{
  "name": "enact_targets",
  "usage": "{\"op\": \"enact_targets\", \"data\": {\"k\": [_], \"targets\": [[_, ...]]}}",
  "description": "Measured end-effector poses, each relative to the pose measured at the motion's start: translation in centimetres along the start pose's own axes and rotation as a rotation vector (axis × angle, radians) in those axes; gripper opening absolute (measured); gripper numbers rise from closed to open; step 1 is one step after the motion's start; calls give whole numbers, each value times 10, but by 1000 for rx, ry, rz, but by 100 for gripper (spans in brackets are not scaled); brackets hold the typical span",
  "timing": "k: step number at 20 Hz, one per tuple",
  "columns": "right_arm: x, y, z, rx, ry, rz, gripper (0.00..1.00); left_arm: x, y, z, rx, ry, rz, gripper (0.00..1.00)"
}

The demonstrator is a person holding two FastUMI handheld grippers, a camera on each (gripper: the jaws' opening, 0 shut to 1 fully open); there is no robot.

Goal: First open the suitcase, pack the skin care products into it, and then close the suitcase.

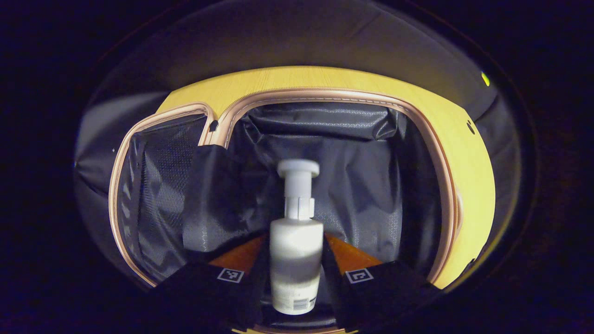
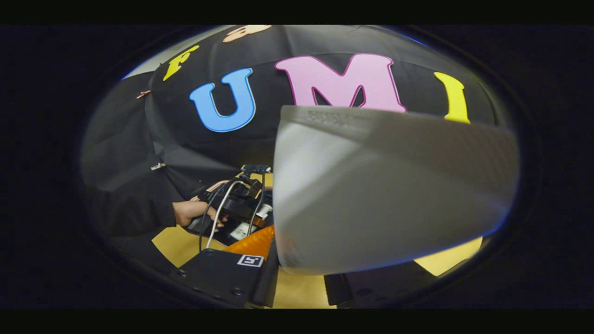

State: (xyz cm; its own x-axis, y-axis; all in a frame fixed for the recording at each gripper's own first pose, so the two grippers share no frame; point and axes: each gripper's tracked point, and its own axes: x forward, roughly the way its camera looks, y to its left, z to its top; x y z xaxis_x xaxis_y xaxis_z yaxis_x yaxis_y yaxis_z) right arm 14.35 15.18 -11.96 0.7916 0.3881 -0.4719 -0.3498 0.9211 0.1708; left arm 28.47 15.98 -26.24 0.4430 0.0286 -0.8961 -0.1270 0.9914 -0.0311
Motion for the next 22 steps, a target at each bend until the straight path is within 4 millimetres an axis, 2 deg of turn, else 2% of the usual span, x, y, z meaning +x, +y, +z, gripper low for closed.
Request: {"op": "enact_targets", "data": {"k": [3, 5, 6, 7, 10, 12, 13, 15, 18, 19, 20, 22], "targets": [[9, 11, -6, -29, 22, 21, 37, -27, 9, 11, -20, -120, -21, 70], [22, 25, -9, -46, 40, 44, 37, -63, 21, 19, -52, -250, -22, 72], [31, 33, -12, -56, 64, 56, 37, -82, 28, 20, -71, -311, -31, 76], [38, 42, -16, -62, 92, 61, 37, -104, 35, 15, -85, -362, -39, 84], [70, 68, -27, -81, 150, 86, 37, -159, 60, -10, -73, -481, -20, 96], [93, 82, -36, -86, 184, 93, 37, -185, 73, -28, -78, -552, 6, 95], [107, 88, -43, -82, 207, 93, 37, -198, 73, -37, -89, -580, -10, 96], [132, 87, -61, -77, 267, 49, 37, -214, 60, -67, -83, -584, -76, 95], [164, 93, -84, 28, 361, 10, 38, -233, 64, -105, -41, -588, -56, 95], [174, 91, -92, 44, 384, -9, 37, -239, 62, -119, -34, -573, -47, 95], [183, 88, -101, 50, 409, -41, 45, -242, 58, -132, -35, -570, -51, 95], [199, 79, -121, 48, 463, -108, 45, -248, 51, -153, -50, -575, -70, 96]]}}
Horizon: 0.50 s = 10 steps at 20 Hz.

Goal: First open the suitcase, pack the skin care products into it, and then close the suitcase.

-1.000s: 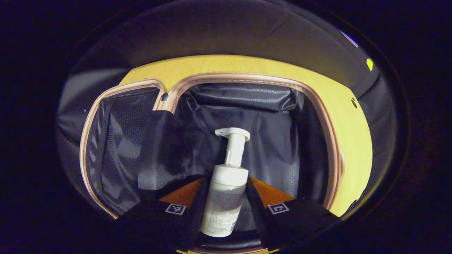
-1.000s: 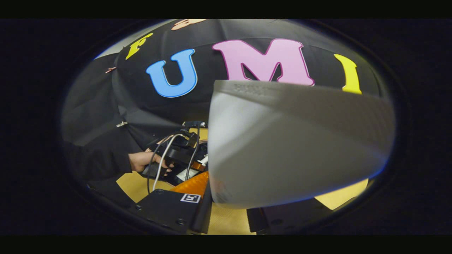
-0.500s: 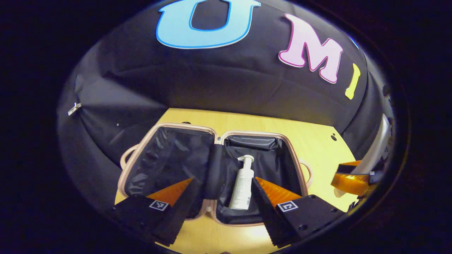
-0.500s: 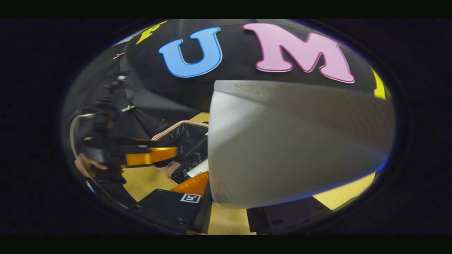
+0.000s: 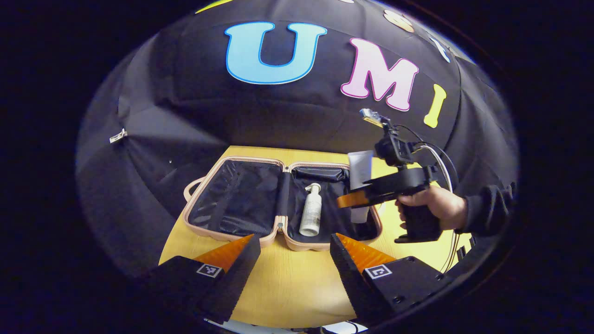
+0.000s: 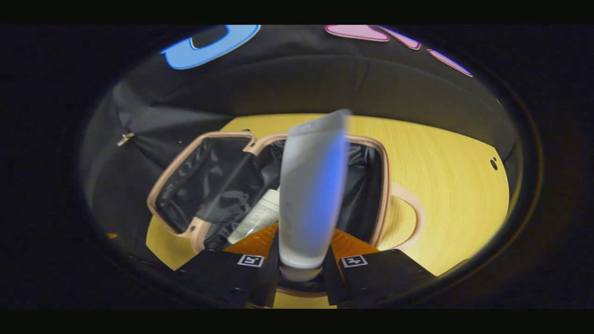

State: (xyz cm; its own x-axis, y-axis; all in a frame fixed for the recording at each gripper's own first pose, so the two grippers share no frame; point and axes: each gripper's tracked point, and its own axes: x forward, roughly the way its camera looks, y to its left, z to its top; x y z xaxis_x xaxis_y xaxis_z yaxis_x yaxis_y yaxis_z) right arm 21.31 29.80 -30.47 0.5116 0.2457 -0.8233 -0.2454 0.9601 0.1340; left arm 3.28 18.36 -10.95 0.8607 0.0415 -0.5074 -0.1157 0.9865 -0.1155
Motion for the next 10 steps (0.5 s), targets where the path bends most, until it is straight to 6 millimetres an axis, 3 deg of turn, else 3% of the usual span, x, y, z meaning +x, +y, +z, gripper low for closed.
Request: {"op": "enact_targets", "data": {"k": [3, 5, 6, 8, 9, 10], "targets": [[24, -2, -12, 66, 66, -52, 45, -16, -1, -16, -31, 6, 3, 96], [34, -5, -12, 65, 66, -81, 39, -22, -1, -23, -44, 4, 4, 96], [35, -5, -13, 47, 68, -91, 31, -24, 2, -25, -46, 5, 8, 96], [34, -1, -14, 43, 72, -102, 47, -28, 14, -23, -49, -8, 33, 96], [29, 0, -12, 37, 65, -95, 31, -30, 21, -16, -57, -31, 48, 96], [23, 4, -8, 25, 42, -84, 40, -29, 27, -9, -67, -51, 56, 96]]}}
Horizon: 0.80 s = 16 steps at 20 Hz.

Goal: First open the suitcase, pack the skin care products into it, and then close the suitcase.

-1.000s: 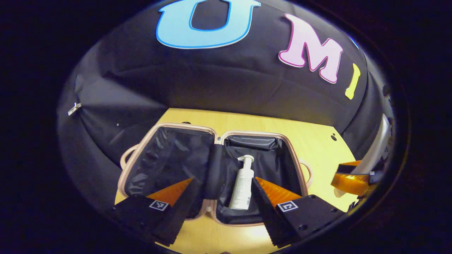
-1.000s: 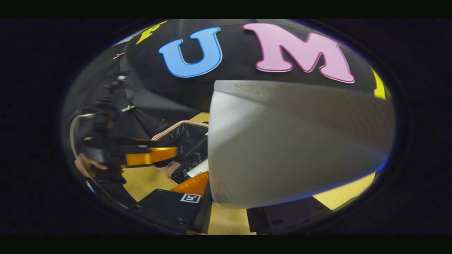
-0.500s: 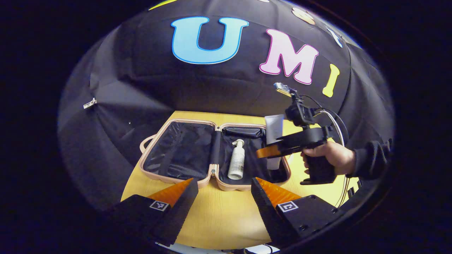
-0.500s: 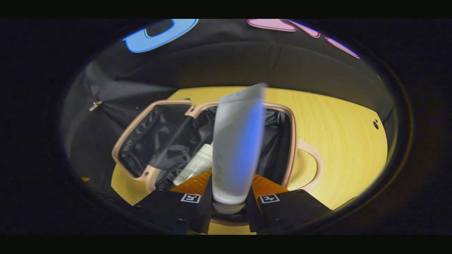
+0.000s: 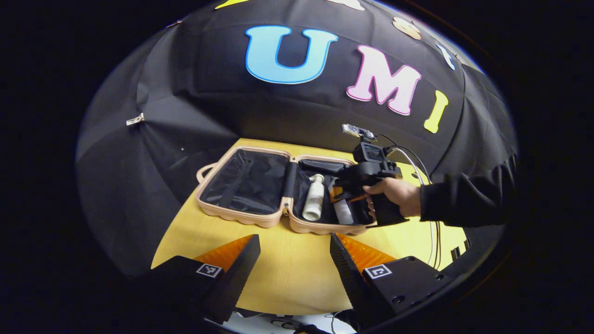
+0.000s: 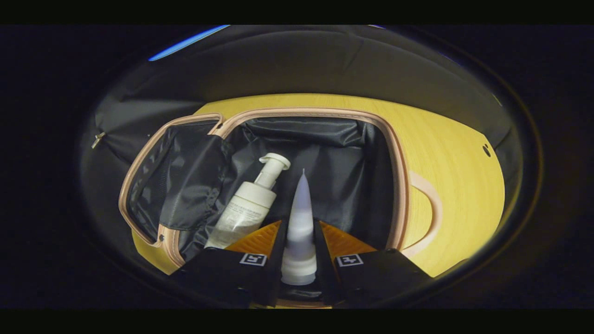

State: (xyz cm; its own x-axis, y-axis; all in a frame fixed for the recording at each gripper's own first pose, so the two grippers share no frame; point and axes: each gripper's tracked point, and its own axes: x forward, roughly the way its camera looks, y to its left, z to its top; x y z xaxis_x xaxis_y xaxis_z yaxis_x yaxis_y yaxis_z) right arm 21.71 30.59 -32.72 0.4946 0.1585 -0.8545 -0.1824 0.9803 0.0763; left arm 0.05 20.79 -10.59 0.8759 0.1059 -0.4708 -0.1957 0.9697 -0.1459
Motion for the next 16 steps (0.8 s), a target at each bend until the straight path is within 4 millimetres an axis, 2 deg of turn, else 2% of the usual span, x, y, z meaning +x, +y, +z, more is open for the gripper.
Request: {"op": "enact_targets", "data": {"k": [2, 3, 5, 6, 7, 8, 9, 10, 11, 12, 14, 15, 16], "targets": [[-20, 1, 12, -40, -82, 18, 45, 11, 18, 15, -19, -28, 20, 96], [-34, 3, 17, -48, -124, 32, 36, 19, 33, 22, -26, -38, 40, 96], [-58, 7, 22, -47, -183, 67, 50, 39, 64, 38, -43, -55, 81, 96], [-71, 8, 25, -51, -209, 82, 66, 51, 80, 45, -51, -60, 100, 96], [-83, 7, 27, -58, -238, 91, 65, 62, 100, 52, -56, -67, 125, 96], [-96, 6, 29, -67, -266, 100, 83, 73, 117, 58, -56, -63, 146, 96], [-107, 4, 30, -76, -297, 106, 78, 83, 137, 65, -53, -63, 177, 96], [-119, 1, 32, -85, -324, 107, 89, 96, 155, 71, -46, -63, 199, 96], [-130, -1, 33, -92, -351, 111, 80, 109, 174, 75, -46, -51, 229, 96], [-140, -4, 34, -87, -379, 114, 94, 123, 189, 79, -49, -45, 246, 96], [-159, -6, 31, -51, -407, 138, 98, 150, 216, 86, -73, -24, 261, 96], [-166, -9, 29, -30, -418, 144, 98, 164, 232, 88, -87, -11, 281, 96], [-174, -13, 27, -19, -431, 141, 89, 174, 247, 92, -101, -1, 300, 96]]}}
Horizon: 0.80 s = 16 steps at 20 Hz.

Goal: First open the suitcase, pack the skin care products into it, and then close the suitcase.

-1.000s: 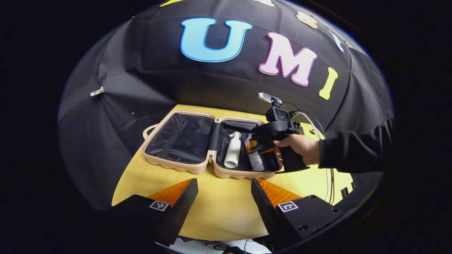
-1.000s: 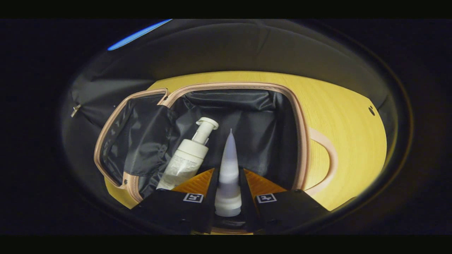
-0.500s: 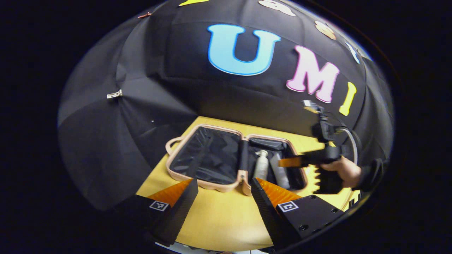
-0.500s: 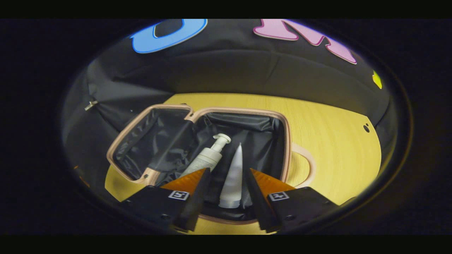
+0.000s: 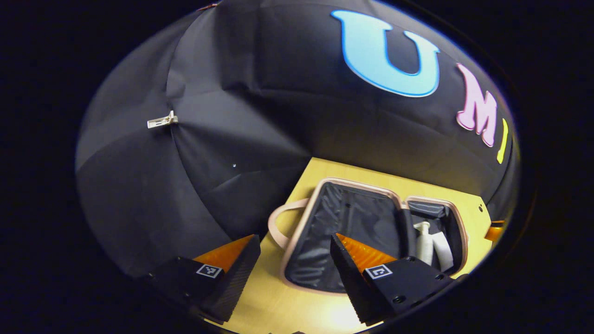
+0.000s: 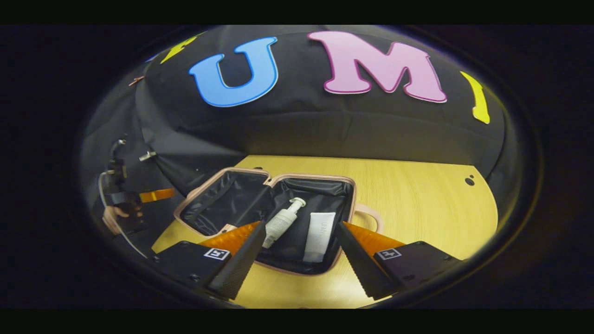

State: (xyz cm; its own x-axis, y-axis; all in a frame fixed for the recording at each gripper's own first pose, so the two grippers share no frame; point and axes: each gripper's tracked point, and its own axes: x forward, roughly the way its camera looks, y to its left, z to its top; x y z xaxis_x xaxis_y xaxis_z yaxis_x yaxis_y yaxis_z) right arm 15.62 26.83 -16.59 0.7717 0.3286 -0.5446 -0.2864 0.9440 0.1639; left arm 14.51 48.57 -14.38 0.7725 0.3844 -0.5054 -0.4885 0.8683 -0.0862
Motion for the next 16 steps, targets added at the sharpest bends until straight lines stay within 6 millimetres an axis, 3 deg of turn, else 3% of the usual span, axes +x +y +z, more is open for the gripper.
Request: {"op": "enact_targets", "data": {"k": [1, 4, 8, 11, 13, 16], "targets": [[-10, -5, 1, 3, -17, -9, 98, 15, 10, 4, -25, 13, 26, 96], [-41, -21, 3, -33, -68, -36, 98, 59, 25, 4, -127, 86, 25, 96], [-68, -56, -30, -32, -35, -103, 98, 102, 40, -4, -194, 158, 28, 96], [-88, -80, -51, 24, -16, -152, 98, 122, 44, -19, -181, 210, 50, 95], [-90, -102, -70, 33, 17, -199, 97, 132, 40, -37, -202, 265, 57, 95], [-92, -119, -76, 74, 29, -229, 98, 141, 48, -42, -194, 261, 69, 93]]}}
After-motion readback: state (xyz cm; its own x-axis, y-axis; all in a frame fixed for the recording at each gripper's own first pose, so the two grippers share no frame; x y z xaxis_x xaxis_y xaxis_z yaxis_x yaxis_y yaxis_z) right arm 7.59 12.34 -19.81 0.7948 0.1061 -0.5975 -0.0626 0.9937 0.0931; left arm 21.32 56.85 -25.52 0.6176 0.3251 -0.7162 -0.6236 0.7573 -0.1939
